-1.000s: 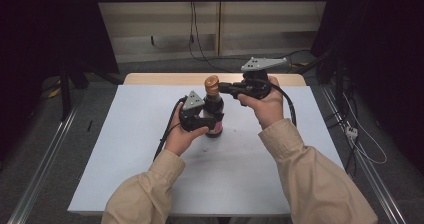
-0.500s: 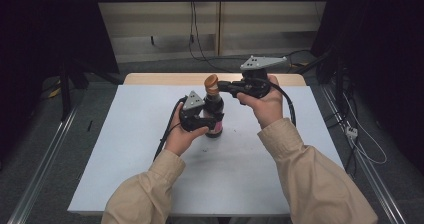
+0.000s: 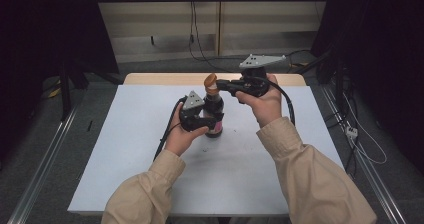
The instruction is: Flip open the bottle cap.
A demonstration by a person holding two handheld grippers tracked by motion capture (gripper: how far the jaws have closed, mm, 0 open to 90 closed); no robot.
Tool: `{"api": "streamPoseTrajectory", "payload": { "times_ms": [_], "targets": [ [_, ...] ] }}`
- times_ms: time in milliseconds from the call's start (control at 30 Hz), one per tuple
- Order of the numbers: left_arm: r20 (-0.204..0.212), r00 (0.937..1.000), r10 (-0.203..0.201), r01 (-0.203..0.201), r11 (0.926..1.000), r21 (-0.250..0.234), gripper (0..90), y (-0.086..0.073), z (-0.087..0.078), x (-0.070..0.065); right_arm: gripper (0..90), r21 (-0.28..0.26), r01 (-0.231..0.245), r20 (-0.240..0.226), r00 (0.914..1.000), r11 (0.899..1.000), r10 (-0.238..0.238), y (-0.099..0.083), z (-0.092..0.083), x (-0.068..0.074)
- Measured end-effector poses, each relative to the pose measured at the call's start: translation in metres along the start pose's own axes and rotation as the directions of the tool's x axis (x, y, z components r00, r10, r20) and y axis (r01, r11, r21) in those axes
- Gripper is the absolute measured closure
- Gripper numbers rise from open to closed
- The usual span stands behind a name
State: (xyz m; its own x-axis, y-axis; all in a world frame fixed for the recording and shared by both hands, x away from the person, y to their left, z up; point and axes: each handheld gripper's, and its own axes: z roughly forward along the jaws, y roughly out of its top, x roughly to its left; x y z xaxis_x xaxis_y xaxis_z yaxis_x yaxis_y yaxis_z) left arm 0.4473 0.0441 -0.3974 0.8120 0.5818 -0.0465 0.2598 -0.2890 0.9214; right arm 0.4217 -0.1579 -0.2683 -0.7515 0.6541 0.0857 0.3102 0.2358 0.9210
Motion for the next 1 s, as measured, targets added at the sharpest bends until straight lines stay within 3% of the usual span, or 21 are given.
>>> {"api": "streamPoseTrajectory", "payload": {
  "times_ms": [1000],
  "targets": [
    [-0.003, 1.0000, -0.003, 0.003, 1.0000, -0.005, 30.6, 0.0000, 0.0007, -0.0007, 90.0, -0.013, -0.002, 0.006, 1.0000, 1.000, 0.002, 0.0021, 0.0011, 0.0014]
  ]
}}
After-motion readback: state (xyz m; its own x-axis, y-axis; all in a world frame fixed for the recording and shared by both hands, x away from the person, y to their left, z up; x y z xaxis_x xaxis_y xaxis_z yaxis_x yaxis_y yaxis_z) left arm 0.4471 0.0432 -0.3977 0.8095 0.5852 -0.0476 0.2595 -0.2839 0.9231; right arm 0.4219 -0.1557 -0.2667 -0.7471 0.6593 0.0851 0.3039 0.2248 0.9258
